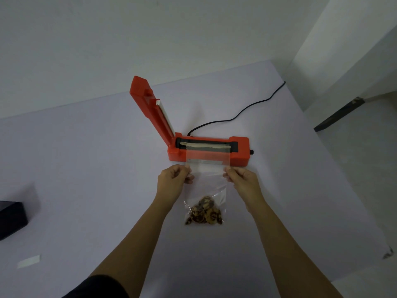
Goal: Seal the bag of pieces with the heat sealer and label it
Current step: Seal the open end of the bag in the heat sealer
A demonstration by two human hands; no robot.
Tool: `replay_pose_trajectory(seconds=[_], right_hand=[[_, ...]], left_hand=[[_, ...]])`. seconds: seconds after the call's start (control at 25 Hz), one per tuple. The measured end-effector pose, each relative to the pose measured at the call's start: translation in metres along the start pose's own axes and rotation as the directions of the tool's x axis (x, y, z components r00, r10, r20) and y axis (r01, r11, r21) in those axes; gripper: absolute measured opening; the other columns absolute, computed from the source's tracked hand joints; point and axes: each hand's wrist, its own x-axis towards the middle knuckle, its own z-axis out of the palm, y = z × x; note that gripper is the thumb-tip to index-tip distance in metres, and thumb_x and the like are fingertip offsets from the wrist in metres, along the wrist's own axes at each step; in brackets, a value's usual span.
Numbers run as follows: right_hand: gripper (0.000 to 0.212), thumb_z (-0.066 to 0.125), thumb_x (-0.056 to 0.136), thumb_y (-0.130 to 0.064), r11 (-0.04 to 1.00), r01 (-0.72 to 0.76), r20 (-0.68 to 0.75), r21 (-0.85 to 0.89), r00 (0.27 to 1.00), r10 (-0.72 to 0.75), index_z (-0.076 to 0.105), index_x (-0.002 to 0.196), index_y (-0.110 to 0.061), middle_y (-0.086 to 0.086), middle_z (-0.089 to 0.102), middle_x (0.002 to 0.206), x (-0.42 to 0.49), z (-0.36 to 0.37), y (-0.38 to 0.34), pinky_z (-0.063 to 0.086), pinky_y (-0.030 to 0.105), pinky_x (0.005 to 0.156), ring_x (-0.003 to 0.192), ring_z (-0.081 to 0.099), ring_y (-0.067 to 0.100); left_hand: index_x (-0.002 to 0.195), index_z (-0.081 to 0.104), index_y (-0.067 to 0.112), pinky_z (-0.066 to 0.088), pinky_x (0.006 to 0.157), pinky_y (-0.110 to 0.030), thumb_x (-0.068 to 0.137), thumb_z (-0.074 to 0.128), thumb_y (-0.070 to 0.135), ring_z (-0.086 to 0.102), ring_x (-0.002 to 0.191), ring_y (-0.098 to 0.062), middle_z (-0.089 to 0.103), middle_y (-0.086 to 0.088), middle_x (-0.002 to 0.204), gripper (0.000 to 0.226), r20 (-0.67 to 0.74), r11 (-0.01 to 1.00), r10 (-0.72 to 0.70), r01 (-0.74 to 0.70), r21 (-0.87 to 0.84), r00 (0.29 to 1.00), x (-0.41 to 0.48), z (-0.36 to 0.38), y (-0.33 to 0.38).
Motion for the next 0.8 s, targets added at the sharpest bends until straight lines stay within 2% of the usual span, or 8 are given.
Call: replay_pose_trajectory(seconds=[0.2, 0.52, 0.8], right_hand=[[0.010, 0.061, 0.088, -0.031, 1.000, -0.007, 0.017, 0.001, 1.000, 0.007, 0.068, 0.086, -0.025, -0.007, 0.071, 0.083, -0.0001, -0.0003, 0.0008, 0.045, 0.021, 0.072, 0.081, 0.063, 0.008], [0.011, 0.062, 0.088, -0.032, 1.000, -0.005, -0.004, -0.023, 1.000, 0.005, 0.068, 0.082, -0.025, -0.008, 0.070, 0.081, 0.0012, -0.0009, 0.0035, 0.046, 0.022, 0.075, 0.081, 0.064, 0.009], [0.016, 0.059, 0.089, -0.035, 0.998, 0.015, -0.011, -0.054, 1.000, -0.015, 0.068, 0.087, -0.023, -0.008, 0.070, 0.083, 0.0024, -0.0011, 0.0062, 0.046, 0.023, 0.075, 0.082, 0.065, 0.011]], left_hand=[[0.075, 0.069, 0.014, 0.053, 0.069, -0.021, 0.091, 0.058, 0.022, 0.065, 0.058, -0.006, 0.070, -0.001, 0.069, 0.021, -0.016, 0.999, 0.032, -0.032, 0.016, 0.999, 0.0022, 0.0004, 0.0004], [0.075, 0.069, 0.011, 0.052, 0.067, -0.020, 0.091, 0.058, 0.024, 0.065, 0.060, -0.010, 0.070, -0.001, 0.069, 0.023, -0.016, 1.000, 0.014, -0.014, 0.023, 1.000, 0.0010, 0.0026, 0.0001], [0.075, 0.068, 0.013, 0.051, 0.066, -0.020, 0.091, 0.058, 0.021, 0.065, 0.063, -0.013, 0.071, -0.004, 0.072, 0.020, -0.017, 1.000, -0.011, 0.011, -0.009, 1.000, 0.0020, 0.0052, 0.0002]])
